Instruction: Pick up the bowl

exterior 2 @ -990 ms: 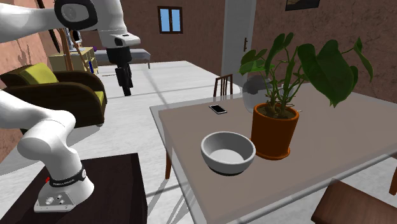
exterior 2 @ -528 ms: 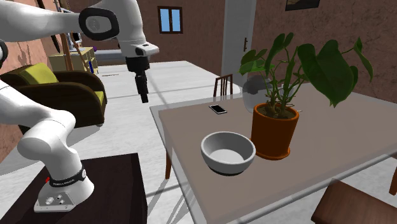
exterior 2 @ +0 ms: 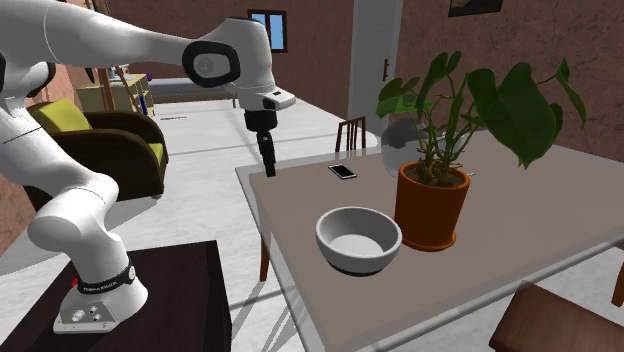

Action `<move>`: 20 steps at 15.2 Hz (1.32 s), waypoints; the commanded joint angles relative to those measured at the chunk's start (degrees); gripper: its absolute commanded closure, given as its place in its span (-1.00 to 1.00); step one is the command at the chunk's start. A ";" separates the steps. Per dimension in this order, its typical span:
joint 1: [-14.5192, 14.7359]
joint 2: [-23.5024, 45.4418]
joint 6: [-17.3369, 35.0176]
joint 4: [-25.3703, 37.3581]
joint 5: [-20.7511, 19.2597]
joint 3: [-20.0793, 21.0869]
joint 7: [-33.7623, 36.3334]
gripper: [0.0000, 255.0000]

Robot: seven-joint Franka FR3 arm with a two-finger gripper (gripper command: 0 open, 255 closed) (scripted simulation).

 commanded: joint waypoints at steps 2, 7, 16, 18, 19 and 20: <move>0.00 5.98 3.11 2.94 0.70 -0.79 -1.26 -1.00; 0.06 16.73 6.59 10.17 2.42 -1.53 -2.90 -1.00; -0.81 36.14 8.30 27.69 5.87 -1.80 -5.36 -1.00; -0.82 36.44 9.72 26.56 5.97 -1.74 -5.53 -1.00; -0.82 36.60 10.42 26.01 6.03 -1.72 -5.62 -1.00; -0.82 36.78 11.13 25.49 6.09 -1.70 -5.71 -1.00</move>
